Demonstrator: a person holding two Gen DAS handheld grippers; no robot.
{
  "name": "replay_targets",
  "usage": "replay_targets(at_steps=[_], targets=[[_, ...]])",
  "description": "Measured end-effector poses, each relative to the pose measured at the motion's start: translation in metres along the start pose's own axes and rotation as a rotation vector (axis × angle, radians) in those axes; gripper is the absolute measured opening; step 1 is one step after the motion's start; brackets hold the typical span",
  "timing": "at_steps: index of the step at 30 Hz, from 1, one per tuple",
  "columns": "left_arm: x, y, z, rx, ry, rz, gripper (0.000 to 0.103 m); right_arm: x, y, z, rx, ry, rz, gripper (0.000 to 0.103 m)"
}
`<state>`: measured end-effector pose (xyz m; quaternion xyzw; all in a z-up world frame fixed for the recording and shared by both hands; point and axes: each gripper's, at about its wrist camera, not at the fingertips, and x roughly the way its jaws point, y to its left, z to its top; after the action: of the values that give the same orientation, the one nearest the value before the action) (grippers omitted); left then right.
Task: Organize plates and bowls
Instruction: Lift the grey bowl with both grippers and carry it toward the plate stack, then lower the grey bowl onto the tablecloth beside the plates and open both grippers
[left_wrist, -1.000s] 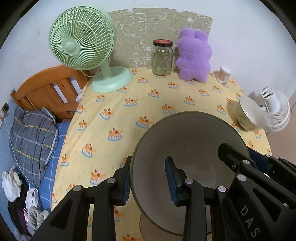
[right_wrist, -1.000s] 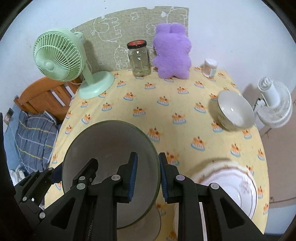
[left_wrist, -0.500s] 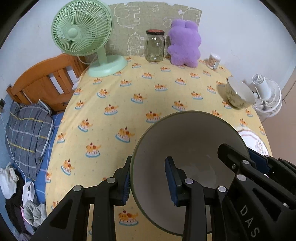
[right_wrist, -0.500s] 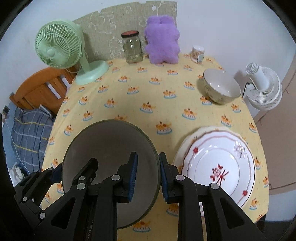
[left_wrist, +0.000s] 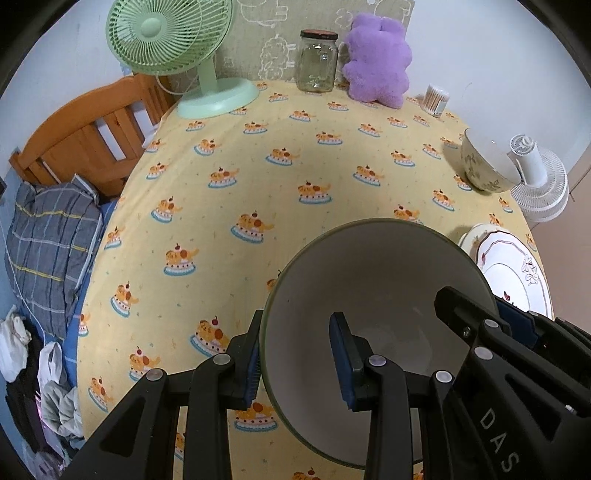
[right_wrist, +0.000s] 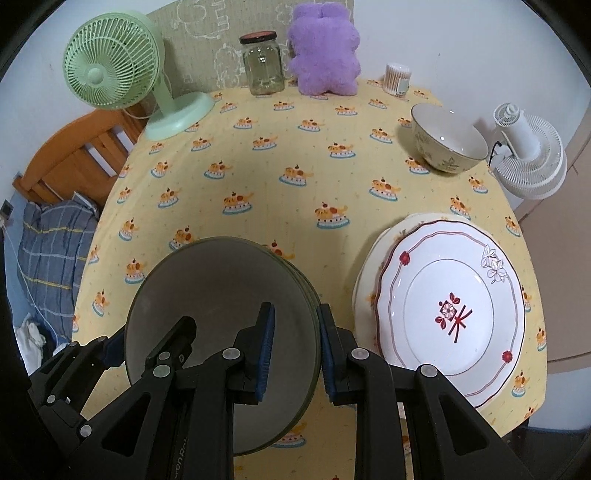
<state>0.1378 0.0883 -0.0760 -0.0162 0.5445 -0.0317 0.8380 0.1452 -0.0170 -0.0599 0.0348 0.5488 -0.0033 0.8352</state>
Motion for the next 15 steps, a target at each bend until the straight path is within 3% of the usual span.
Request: replay_targets(at_steps=[9,15], targets=[[0.014,0.004,0.001,-0.034,0.045,-0.034,0.033,0.009,0.004,0.002,-0.023,0.013,-0.027,0.027],[0.017,0.000,-0.002,-0.019,0.034,-0.034,0.033,0.012,0.000,0.001,-0.036,0.006,-0.035,0.026]])
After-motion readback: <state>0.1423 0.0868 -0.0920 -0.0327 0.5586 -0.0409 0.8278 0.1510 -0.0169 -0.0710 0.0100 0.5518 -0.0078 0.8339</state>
